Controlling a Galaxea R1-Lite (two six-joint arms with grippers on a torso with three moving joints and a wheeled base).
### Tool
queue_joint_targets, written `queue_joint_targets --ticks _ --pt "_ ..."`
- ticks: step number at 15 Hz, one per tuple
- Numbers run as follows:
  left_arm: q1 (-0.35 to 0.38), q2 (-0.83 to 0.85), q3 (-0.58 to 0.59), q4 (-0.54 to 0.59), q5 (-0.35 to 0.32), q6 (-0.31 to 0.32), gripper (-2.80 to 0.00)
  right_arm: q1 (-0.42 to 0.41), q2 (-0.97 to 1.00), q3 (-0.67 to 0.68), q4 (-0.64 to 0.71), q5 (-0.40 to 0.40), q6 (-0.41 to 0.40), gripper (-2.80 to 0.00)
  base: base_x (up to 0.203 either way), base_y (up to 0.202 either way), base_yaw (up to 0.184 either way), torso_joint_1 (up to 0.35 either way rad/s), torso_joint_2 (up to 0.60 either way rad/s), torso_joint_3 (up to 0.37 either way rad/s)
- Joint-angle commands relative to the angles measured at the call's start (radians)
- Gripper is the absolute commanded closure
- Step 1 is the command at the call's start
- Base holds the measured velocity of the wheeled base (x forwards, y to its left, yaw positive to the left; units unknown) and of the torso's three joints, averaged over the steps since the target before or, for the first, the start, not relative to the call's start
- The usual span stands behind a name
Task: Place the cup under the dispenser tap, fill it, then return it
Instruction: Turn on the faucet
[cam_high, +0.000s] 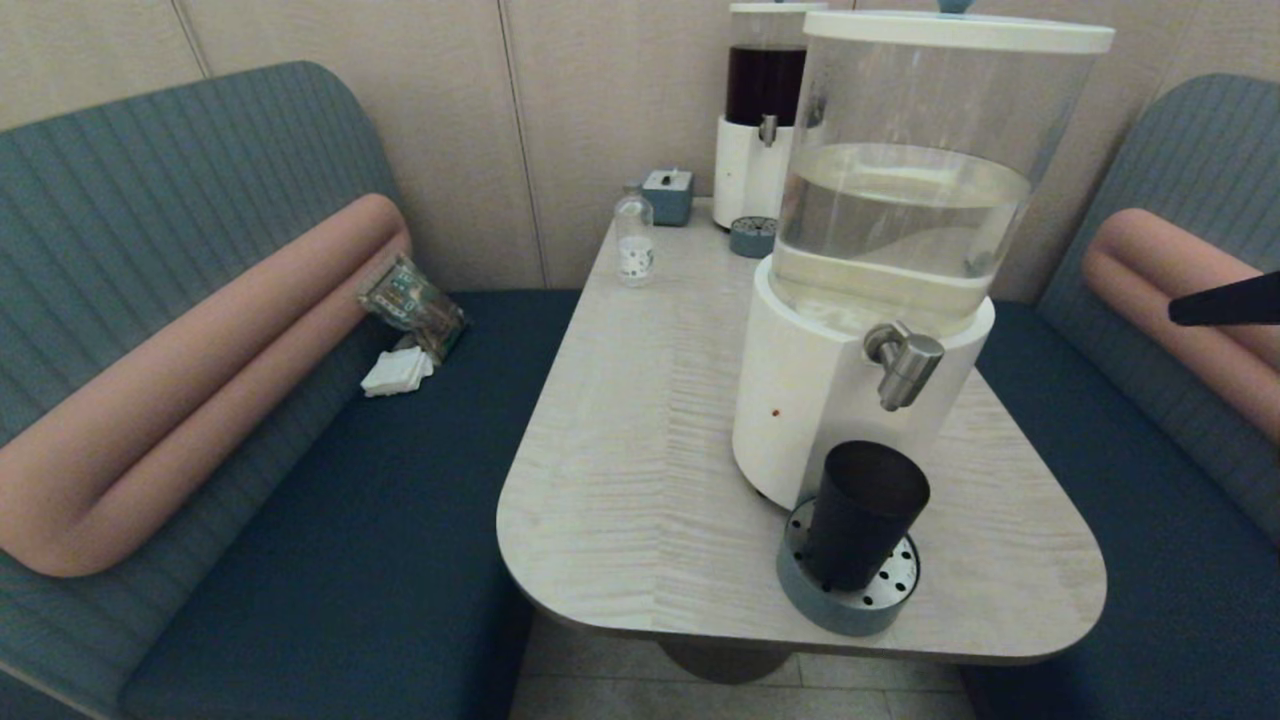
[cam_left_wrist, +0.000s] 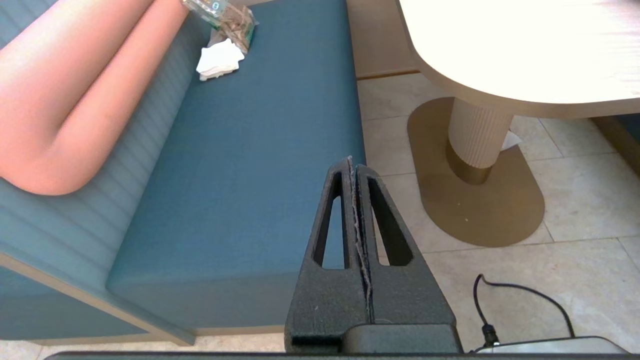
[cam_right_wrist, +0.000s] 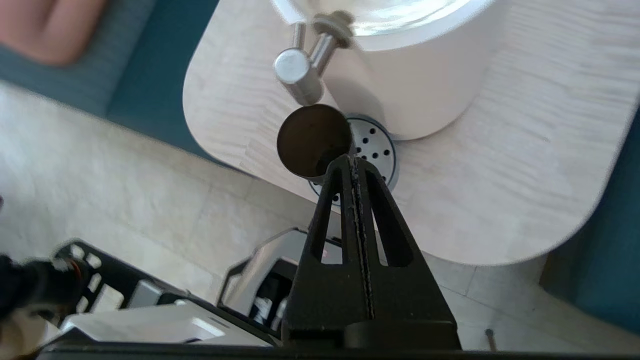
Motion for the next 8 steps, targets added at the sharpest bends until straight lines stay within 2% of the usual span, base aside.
queue_joint_targets --ticks 1,4,6,8 --pt "-0.001 0.002 0.000 0.001 0.000 0.001 0.00 0.019 0.056 0.012 -0.010 -0.012 -0.025 0.00 0.000 0.000 0.000 0.000 0.00 0.000" --pt "0.001 0.002 0.000 0.001 0.000 0.001 0.00 0.019 0.128 0.024 -0.045 -0.086 -0.088 0.00 0.000 0.000 0.000 0.000 0.00 0.000" --pt "0.001 0.002 0.000 0.001 0.000 0.001 0.00 0.021 0.146 0.055 -0.132 -0.108 -0.106 0.00 0.000 0.000 0.000 0.000 0.00 0.000" --pt "0.001 0.002 0.000 0.001 0.000 0.001 0.00 0.028 0.150 0.106 -0.229 -0.121 -0.177 0.00 0.000 0.000 0.000 0.000 0.00 0.000"
